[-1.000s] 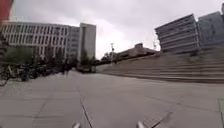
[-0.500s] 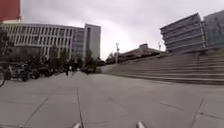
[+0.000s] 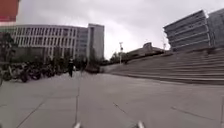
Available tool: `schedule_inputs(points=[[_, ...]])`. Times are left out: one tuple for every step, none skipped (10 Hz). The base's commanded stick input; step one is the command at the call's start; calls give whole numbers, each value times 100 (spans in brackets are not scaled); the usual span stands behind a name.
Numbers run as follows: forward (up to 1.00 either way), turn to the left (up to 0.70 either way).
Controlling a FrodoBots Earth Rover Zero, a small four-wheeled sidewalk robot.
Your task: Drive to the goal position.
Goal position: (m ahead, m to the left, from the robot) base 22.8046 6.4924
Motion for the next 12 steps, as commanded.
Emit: schedule_inputs(points=[[70, 0], [70, 0], [70, 0], [70, 0], [70, 0], [70, 0], [70, 0], [70, 4], [70, 14], [70, 14], [70, 14], [70, 14]])
